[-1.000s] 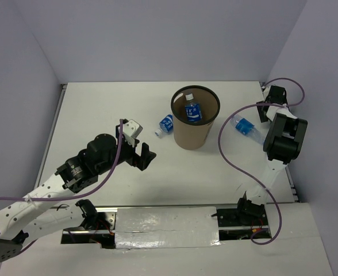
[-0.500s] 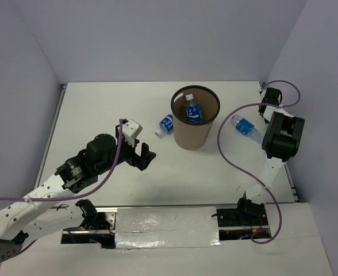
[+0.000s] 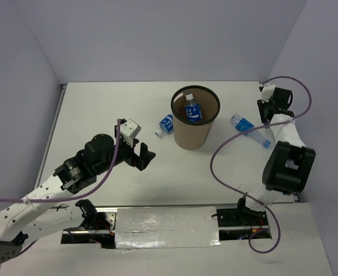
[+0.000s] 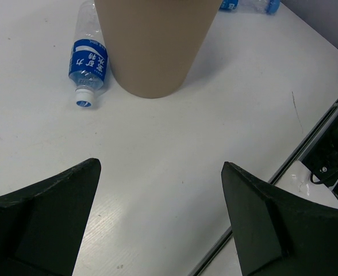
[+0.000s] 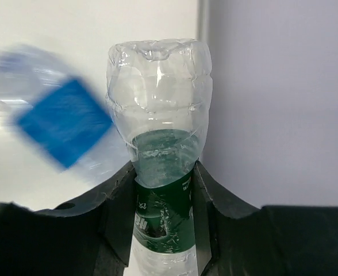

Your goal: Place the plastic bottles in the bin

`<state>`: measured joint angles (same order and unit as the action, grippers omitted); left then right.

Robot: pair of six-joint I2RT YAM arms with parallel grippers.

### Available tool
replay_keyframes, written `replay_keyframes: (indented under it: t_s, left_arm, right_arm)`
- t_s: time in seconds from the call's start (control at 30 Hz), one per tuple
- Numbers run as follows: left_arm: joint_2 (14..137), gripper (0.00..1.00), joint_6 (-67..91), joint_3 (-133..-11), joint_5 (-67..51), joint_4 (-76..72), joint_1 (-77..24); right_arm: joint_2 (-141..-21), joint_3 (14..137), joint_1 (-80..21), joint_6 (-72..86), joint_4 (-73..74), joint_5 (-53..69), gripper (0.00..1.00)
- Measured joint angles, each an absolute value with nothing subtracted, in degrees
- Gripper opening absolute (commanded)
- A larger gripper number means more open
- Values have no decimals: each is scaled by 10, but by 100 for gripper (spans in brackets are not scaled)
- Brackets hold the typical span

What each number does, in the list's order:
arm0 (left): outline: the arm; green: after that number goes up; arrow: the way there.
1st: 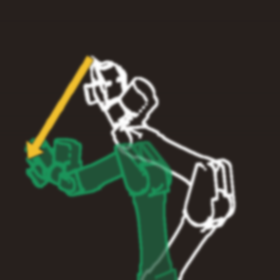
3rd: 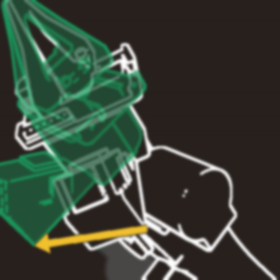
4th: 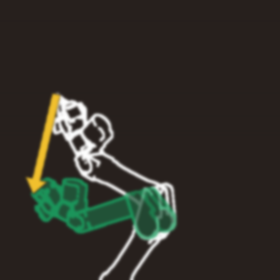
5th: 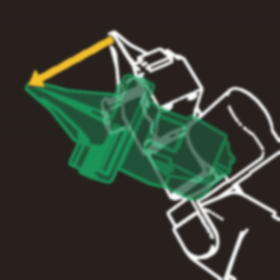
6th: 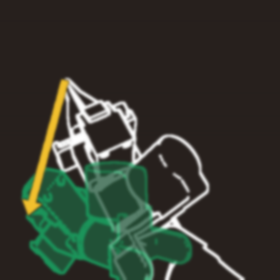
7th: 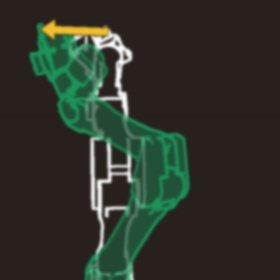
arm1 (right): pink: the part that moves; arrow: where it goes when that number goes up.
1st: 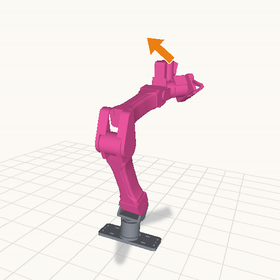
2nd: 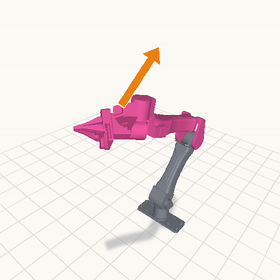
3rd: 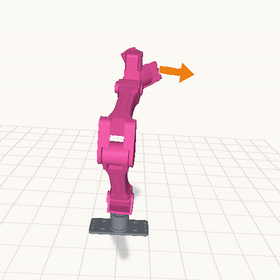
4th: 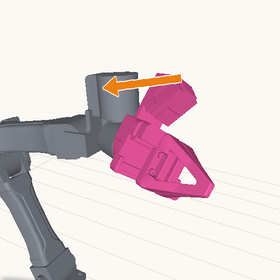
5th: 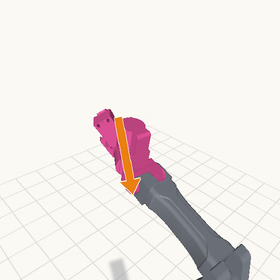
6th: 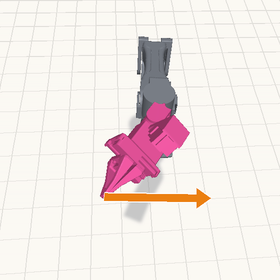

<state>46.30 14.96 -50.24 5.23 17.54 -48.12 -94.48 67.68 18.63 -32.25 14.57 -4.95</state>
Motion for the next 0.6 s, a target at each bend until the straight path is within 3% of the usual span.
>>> replay_keyframes:
  t_s: [0.4,0.6]
  left_arm:
    - [463,99,150,-502,41,175,-474]
    - [464,99,150,-502,40,175,-470]
  right_arm:
    - [-573,668,64,-224,271,279,7]
    - [-543,711,-22,-100,163,370,7]
